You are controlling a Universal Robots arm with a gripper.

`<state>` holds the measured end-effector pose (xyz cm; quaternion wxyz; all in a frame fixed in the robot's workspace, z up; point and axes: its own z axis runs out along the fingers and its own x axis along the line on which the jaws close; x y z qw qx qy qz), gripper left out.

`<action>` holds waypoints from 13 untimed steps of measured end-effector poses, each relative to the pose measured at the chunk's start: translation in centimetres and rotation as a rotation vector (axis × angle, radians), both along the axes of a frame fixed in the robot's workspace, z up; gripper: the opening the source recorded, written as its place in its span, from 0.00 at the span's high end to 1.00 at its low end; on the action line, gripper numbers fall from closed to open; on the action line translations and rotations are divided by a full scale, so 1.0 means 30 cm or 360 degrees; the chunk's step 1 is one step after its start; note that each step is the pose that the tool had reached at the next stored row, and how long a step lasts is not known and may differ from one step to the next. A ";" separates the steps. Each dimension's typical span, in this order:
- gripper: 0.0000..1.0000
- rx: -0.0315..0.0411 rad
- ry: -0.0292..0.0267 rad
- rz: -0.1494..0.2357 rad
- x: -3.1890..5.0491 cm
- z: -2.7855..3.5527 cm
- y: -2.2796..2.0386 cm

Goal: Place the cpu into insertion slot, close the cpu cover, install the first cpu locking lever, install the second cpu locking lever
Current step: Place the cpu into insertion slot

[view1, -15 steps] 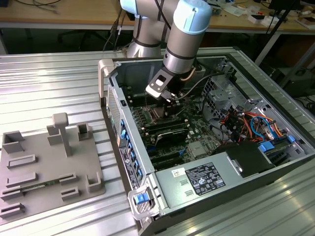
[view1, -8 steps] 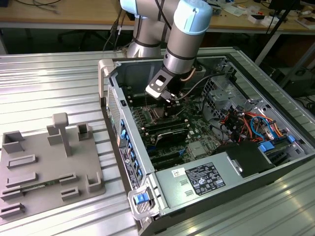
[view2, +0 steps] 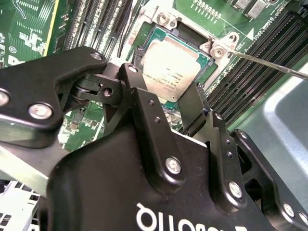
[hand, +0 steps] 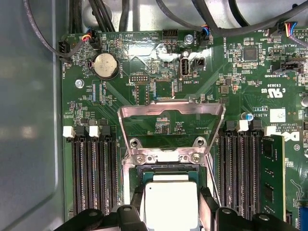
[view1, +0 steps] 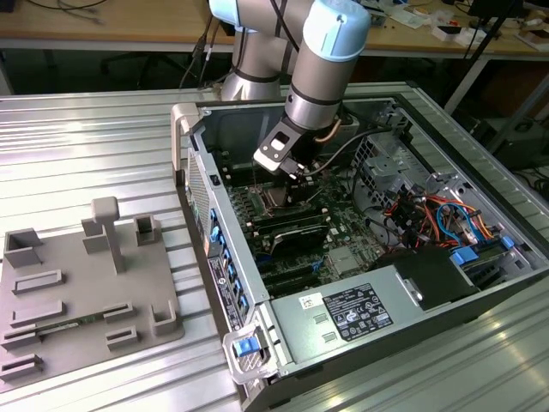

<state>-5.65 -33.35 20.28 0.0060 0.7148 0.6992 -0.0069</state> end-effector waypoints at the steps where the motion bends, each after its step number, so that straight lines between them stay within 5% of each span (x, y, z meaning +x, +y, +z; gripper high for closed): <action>1: 0.45 0.0000 -0.00001 0.0000 0.000 0.000 0.000; 13: 0.45 0.0000 0.00000 -0.0018 0.005 -0.002 0.001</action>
